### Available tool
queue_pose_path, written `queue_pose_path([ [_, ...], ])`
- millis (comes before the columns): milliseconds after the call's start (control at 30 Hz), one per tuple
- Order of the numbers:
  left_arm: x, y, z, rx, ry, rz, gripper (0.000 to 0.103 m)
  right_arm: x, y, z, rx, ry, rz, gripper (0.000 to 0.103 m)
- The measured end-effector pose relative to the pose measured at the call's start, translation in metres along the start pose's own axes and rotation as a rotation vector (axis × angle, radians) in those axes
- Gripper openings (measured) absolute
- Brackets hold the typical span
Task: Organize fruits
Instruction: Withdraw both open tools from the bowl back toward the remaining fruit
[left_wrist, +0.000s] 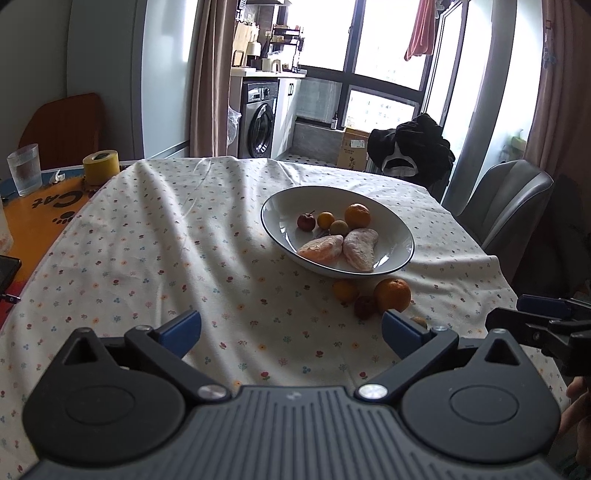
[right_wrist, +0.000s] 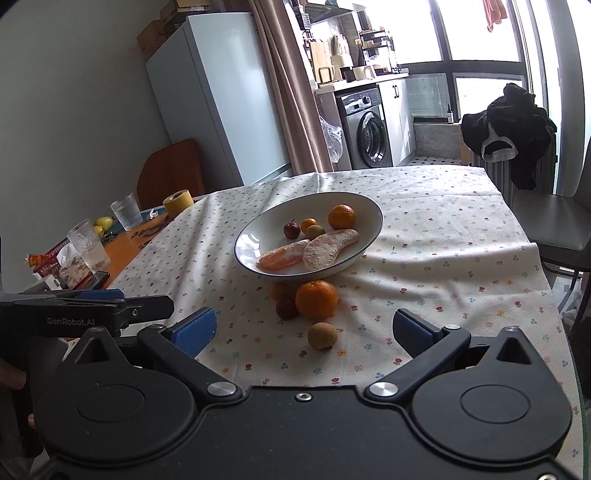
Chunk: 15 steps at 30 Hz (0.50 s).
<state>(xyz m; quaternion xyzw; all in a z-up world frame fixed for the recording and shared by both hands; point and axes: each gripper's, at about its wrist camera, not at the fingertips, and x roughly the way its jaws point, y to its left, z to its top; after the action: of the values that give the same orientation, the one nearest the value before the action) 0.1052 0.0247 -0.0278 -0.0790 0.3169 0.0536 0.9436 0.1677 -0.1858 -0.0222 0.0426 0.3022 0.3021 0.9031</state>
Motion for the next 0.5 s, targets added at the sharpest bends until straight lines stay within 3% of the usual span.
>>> queue_pose_path([
  [500,0.018,0.000,-0.006,0.002,0.050,-0.035,0.103,0.020,-0.002,-0.010,0.004,0.049,0.016,0.102],
])
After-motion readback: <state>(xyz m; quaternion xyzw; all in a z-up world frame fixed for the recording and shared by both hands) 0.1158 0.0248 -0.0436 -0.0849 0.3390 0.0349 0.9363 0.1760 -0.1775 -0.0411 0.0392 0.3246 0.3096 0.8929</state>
